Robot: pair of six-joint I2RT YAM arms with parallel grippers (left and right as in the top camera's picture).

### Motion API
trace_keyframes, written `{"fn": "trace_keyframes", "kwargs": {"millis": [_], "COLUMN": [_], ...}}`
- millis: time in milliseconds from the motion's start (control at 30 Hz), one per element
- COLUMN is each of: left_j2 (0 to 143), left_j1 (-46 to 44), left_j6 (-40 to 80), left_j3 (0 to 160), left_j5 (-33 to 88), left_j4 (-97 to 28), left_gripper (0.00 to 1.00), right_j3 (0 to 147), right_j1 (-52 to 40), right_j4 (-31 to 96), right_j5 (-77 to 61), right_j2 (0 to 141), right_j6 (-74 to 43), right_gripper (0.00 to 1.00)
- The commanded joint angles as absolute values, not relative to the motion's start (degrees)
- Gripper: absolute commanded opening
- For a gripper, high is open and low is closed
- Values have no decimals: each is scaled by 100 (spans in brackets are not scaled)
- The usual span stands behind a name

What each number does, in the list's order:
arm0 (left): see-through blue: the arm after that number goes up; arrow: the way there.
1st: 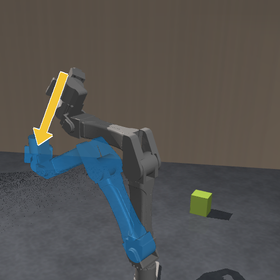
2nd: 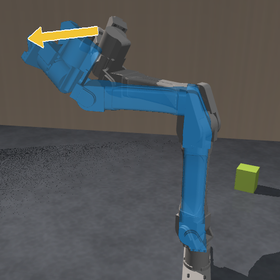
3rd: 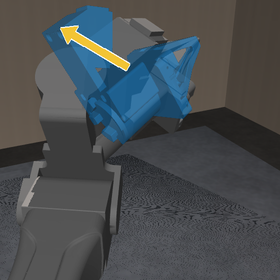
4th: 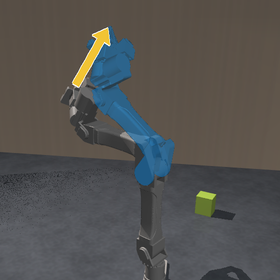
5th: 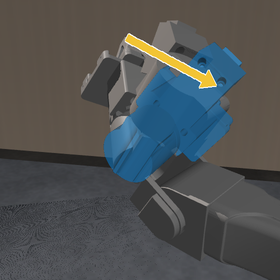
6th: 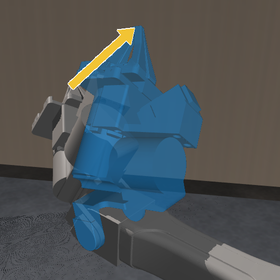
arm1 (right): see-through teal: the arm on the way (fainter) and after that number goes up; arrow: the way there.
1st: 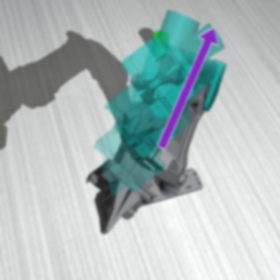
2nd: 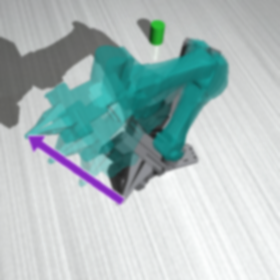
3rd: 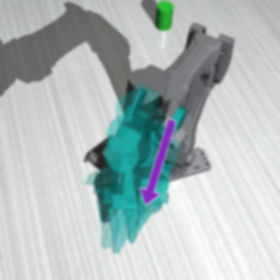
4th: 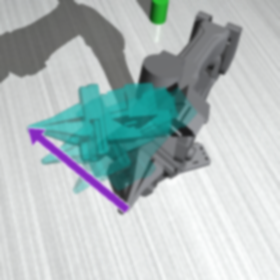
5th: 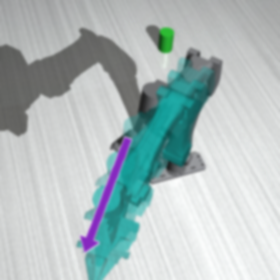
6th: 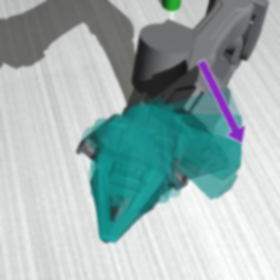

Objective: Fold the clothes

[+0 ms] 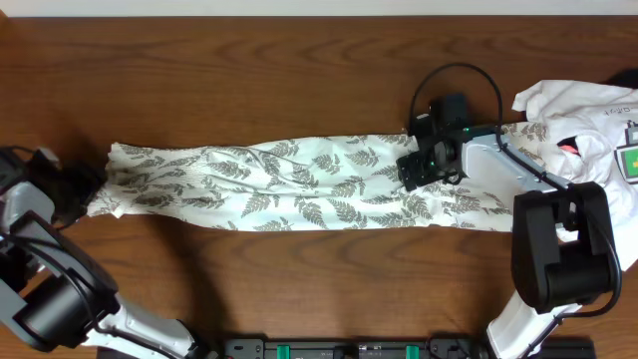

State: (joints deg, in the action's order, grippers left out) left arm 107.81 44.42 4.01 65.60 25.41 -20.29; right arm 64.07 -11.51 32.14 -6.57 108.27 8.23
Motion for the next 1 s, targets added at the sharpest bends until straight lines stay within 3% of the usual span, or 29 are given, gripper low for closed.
{"fn": "trace_keyframes", "kwargs": {"millis": [0,500,900,967], "left_j2": [10783,10897,11570,11561], "left_j1": [4431,4414,4254,4233], "left_j6": [-244,-517,-554,-548], "left_j3": [6582,6576,6547,6547], "left_j5": [2851,2314,3002,3004], "left_j4": [-1914,-2008,-2397,-2421], "left_gripper": [70,70,69,63], "right_j3": [6145,6145,6145,6145], "right_j1": [-1197,-1197,-1197,-1197], "right_j4": [3461,3448,3452,3452], "right_j5": [-856,-858,-858,-858], "right_j2": [11214,11214,11214,11214], "right_j6": [784,781,781,781], "right_gripper": [89,89,89,89]}}
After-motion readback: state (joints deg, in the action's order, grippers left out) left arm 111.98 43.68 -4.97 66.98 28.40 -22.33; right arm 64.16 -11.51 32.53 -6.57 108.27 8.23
